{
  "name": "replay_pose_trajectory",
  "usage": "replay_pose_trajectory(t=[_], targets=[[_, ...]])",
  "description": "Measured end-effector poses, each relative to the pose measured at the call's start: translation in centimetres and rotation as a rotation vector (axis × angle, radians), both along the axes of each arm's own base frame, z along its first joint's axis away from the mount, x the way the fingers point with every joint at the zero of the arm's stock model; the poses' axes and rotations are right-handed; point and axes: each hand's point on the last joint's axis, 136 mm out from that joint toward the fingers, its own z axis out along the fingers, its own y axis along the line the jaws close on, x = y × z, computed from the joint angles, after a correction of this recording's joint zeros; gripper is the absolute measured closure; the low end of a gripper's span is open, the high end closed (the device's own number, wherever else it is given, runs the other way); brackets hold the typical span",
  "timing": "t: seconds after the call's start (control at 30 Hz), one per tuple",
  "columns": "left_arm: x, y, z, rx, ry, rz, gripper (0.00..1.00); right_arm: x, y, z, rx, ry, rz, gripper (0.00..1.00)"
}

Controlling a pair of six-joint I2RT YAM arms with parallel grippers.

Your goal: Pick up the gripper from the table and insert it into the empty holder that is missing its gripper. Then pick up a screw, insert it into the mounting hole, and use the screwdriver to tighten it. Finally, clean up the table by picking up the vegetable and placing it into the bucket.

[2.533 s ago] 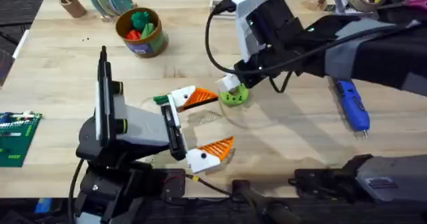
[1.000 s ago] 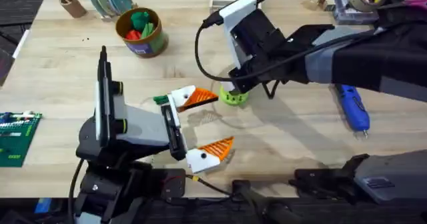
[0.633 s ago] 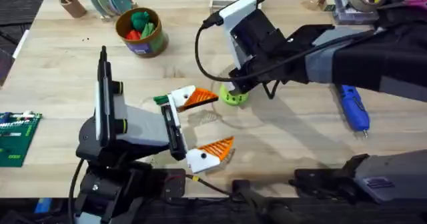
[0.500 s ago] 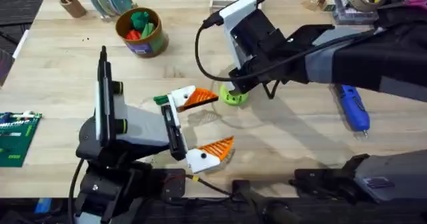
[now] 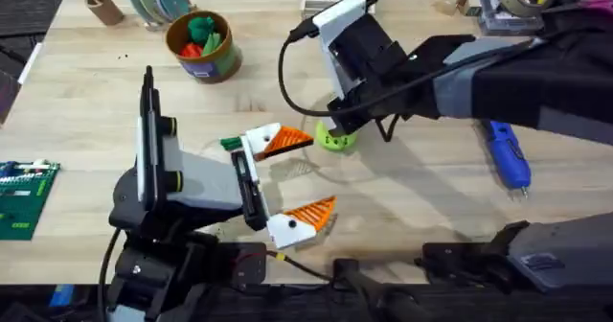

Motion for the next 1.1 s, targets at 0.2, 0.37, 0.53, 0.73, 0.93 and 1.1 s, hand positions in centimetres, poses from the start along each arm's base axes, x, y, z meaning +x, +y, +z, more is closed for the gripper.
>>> replay_pose_trajectory(t=[0.2, 0.37, 0.53, 0.73, 0.93, 1.1], targets=[[0.0, 0.0, 0.0, 0.000, 0.000, 0.000, 0.008, 0.0, -0.1, 0.0, -0.003, -0.002, -0.002, 0.789], [0.0, 0.0, 0.0, 0.000, 0.000, 0.000, 0.008, 0.0, 0.0, 0.0, -0.002, -0.002, -0.001, 0.882], [0.0, 0.0, 0.0, 0.000, 0.000, 0.000, 0.008, 0.1, 0.0, 0.0, -0.001, -0.003, -0.002, 0.987], [0.0, 0.0, 0.0, 0.000, 0.000, 0.000, 0.008, 0.1, -0.1, 0.0, -0.006, -0.006, -0.004, 0.991], [0.0, 0.0, 0.0, 0.000, 0.000, 0.000, 0.008, 0.4, -0.9, 0.3, -0.058, -0.022, -0.010, 0.993], [0.0, 0.0, 0.0, 0.000, 0.000, 0.000, 0.008, 1.0, -1.0, 1.1, -0.080, -0.046, 0.007, 0.993]])
